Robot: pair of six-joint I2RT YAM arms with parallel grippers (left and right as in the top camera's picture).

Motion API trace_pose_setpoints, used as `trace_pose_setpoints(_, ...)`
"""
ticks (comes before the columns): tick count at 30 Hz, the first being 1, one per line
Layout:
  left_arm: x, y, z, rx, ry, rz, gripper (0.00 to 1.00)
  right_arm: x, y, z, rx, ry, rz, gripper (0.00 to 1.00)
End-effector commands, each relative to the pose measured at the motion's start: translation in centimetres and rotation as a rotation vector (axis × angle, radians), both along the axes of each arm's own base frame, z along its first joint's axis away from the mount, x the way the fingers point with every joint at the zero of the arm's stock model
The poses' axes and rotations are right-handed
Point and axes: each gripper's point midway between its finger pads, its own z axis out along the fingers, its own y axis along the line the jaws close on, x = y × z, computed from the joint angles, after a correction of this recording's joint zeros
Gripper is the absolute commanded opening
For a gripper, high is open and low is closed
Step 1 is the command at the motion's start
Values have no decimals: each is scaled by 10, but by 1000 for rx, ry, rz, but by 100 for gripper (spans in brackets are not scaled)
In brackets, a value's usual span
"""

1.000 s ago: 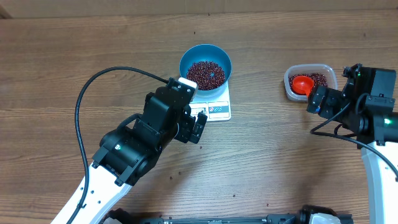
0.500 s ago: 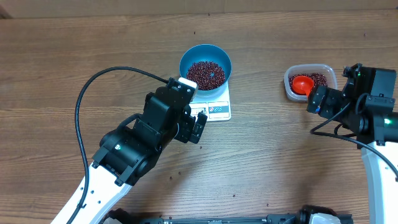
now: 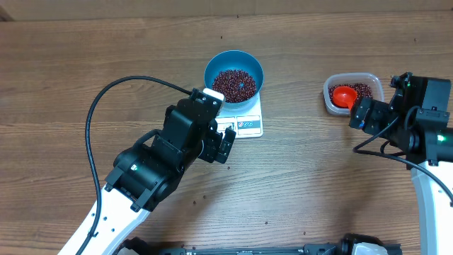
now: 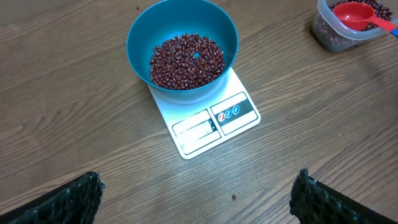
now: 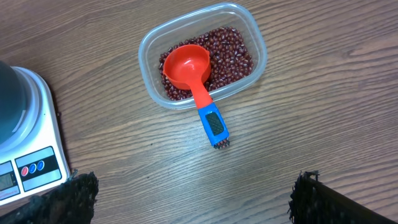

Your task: Scoop item into bowl and weigh 150g on scale

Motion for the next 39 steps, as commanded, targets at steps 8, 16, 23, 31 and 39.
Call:
trace_pose_setpoints(8,0,3,8,-16,-20,14,100,1,-3,-1,-8,-1,-3,100)
trace_pose_setpoints(16,0,3,8,-16,-19,14,100,1,-3,-1,-9,-1,-3,100)
trace_pose_setpoints(23,-1,1,7,-22,-15,6,100,1,-3,-1,-9,-1,-3,100)
trace_pose_setpoints(31,-5,5,-13,8,26,5,99,1,-3,-1,-9,-1,-3,100)
trace_pose_setpoints(39,-14,12,-28,21,39,9,99,1,-3,-1,-8,-1,-3,100)
